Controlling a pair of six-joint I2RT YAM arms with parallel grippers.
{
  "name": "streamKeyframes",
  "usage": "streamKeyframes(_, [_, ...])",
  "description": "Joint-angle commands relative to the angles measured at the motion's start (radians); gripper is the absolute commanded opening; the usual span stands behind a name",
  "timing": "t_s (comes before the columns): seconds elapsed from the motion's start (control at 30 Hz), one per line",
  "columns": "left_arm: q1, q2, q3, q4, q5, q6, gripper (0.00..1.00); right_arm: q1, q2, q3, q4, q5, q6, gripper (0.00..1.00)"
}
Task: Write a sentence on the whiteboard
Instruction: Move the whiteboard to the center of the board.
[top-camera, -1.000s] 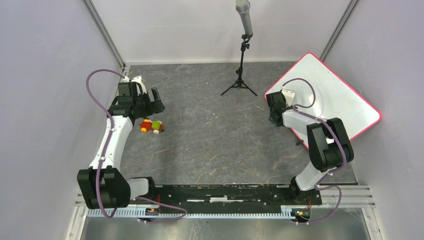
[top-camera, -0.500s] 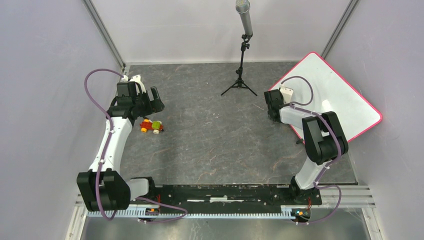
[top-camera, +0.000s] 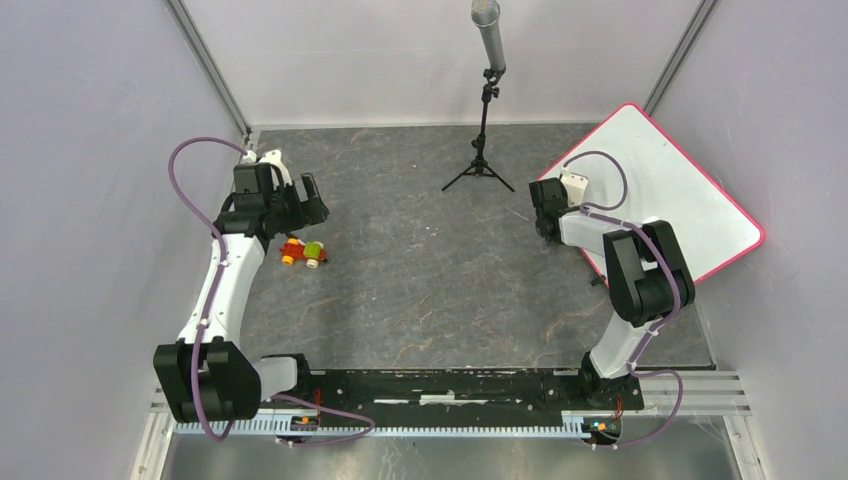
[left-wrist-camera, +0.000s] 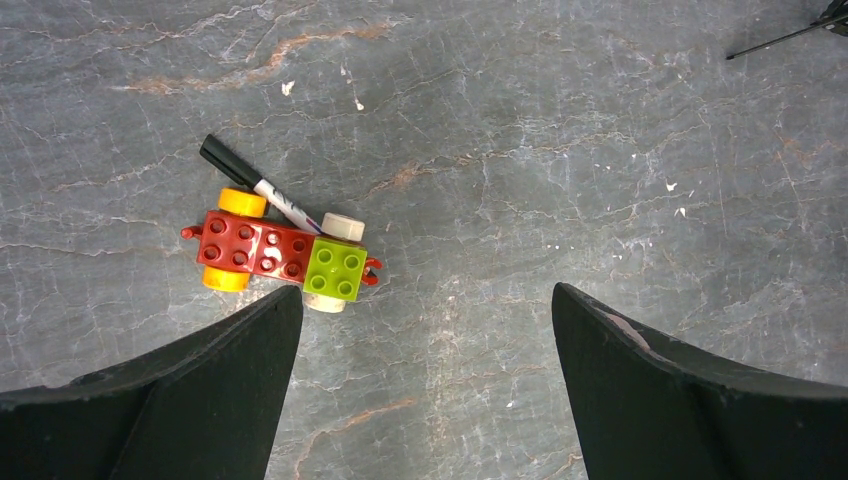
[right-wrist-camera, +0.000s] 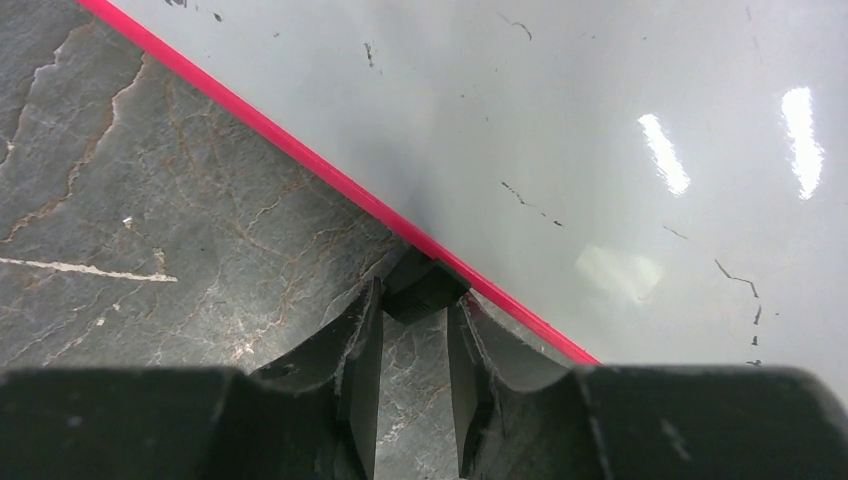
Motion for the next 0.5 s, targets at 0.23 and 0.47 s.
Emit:
streamKeyframes(0.23, [-0.003,-0.027,-0.005,0.037,0.012,-0.060,1.00,0.008,-0.103,-0.128,0.005,-0.036,-0.147,0.18])
streamKeyframes(0.47, [-0.003,-0.026,-0.003,0.037,0.030,-0.064,1.00,0.009,-0.166,-0.227,0.009,-0.032,-0.198,0.18])
